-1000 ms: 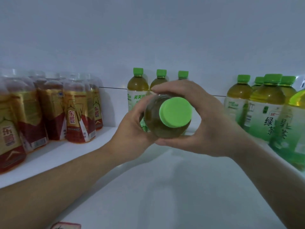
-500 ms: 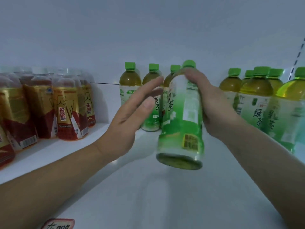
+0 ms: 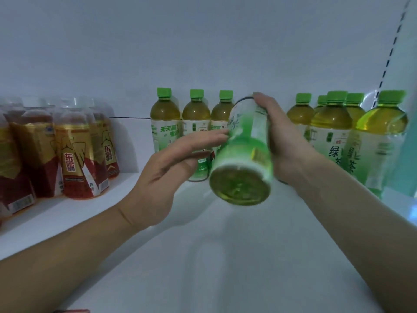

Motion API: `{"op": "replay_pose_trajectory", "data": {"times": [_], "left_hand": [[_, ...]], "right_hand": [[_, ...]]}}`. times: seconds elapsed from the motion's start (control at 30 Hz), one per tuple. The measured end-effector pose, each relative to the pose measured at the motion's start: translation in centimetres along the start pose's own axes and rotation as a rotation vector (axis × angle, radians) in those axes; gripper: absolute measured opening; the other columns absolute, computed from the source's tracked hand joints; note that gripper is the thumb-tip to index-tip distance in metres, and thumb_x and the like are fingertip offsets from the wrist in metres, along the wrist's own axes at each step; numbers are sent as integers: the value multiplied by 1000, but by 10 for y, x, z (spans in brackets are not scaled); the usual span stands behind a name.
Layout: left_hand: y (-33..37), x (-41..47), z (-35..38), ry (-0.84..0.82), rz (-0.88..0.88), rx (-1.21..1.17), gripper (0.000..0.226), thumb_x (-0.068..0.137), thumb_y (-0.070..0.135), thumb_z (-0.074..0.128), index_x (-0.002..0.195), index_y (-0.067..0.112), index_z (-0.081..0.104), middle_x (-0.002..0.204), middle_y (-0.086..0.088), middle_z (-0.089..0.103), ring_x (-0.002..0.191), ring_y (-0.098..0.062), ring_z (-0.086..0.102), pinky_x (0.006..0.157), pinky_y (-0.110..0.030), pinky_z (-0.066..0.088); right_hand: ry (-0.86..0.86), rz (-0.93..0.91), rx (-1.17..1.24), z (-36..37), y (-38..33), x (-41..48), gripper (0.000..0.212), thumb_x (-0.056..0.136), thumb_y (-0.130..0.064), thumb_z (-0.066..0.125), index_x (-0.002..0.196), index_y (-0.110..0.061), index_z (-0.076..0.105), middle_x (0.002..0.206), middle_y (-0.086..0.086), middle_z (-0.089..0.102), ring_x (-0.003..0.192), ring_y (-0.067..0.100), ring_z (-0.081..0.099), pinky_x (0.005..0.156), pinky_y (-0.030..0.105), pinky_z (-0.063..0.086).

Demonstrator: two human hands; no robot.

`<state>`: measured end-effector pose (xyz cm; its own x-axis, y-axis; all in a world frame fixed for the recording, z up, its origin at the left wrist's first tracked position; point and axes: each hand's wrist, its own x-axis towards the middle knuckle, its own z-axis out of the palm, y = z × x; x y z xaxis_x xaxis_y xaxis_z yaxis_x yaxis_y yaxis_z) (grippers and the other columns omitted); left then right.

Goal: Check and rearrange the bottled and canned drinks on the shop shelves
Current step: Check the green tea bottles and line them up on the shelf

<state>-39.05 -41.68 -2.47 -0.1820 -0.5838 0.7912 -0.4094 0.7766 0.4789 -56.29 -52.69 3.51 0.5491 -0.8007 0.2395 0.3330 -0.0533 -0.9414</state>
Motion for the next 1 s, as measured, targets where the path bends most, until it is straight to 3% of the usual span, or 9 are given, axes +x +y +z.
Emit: {"op": "replay_pose_trajectory", "data": {"times": [0.1, 0.2, 0.3, 0.43, 0.57, 0.63, 0.7, 0.83, 1.0], "left_hand": [[-8, -2, -1, 24, -119, 66, 42, 90, 24, 46, 131, 24, 58, 140, 8, 58, 135, -13, 49, 110, -30, 41], [-21, -4, -1, -60, -218, 375, 47, 88, 36, 55, 135, 38, 52, 144, 21, 49, 138, 2, 38, 117, -27, 32], [-33, 5, 0, -261, -184, 846, 61, 89, 40, 57, 148, 32, 43, 156, 15, 35, 146, -4, 23, 122, -35, 22], [-43, 37, -4, -427, -218, 1107, 69, 95, 37, 51, 157, 31, 23, 166, 10, 11, 153, -13, -2, 122, -31, -7], [-52, 52, -4, -482, -125, 1228, 65, 98, 36, 41, 158, 26, 21, 168, 6, 5, 154, -19, -8, 118, -34, -20], [-58, 50, -1, -518, -89, 1265, 63, 99, 37, 38, 158, 25, 19, 168, 5, 2, 154, -21, -11, 115, -35, -23], [-63, 45, 1, -516, -95, 1249, 62, 100, 38, 36, 158, 26, 19, 168, 5, 1, 154, -22, -12, 114, -35, -24], [-73, 38, 3, -501, -84, 1196, 61, 100, 35, 36, 158, 26, 20, 168, 6, 1, 154, -23, -12, 117, -37, -22], [-71, 38, 3, -517, -89, 1183, 59, 97, 39, 41, 155, 27, 31, 167, 4, 10, 154, -27, -1, 122, -41, -13]], "right_hand": [[212, -236, -335, -2, -11, -5, 33, 84, -50, 74, 105, -25, 68, 96, -9, 77, 84, 7, 74, 80, 29, 60], [314, -345, -523, -4, -8, 2, 51, 74, -47, 85, 116, -32, 60, 104, -16, 70, 90, -3, 67, 78, 18, 51], [387, -375, -689, -7, -6, 21, 74, 74, -50, 85, 137, -29, 53, 118, -15, 65, 102, 3, 63, 90, 26, 52], [449, -289, -721, -13, -2, 46, 81, 79, -49, 82, 147, -27, 43, 134, -9, 59, 119, 16, 58, 103, 38, 49], [405, -153, -809, -23, 11, 55, 74, 83, -23, 82, 144, -19, 40, 124, -1, 60, 104, 17, 59, 81, 27, 52], [424, -70, -870, -30, 20, 55, 65, 84, -13, 79, 137, -15, 42, 122, 3, 62, 99, 19, 59, 84, 33, 54], [458, -21, -980, -32, 28, 57, 59, 85, -15, 78, 134, -13, 45, 122, 6, 64, 102, 24, 62, 91, 41, 53], [507, -23, -1148, -27, 37, 62, 48, 88, -24, 76, 126, -10, 50, 121, 8, 64, 108, 28, 63, 80, 31, 47], [433, 64, -1335, -24, 35, 59, 41, 89, -24, 71, 121, -8, 52, 115, 11, 62, 106, 31, 62, 81, 34, 50]]}}
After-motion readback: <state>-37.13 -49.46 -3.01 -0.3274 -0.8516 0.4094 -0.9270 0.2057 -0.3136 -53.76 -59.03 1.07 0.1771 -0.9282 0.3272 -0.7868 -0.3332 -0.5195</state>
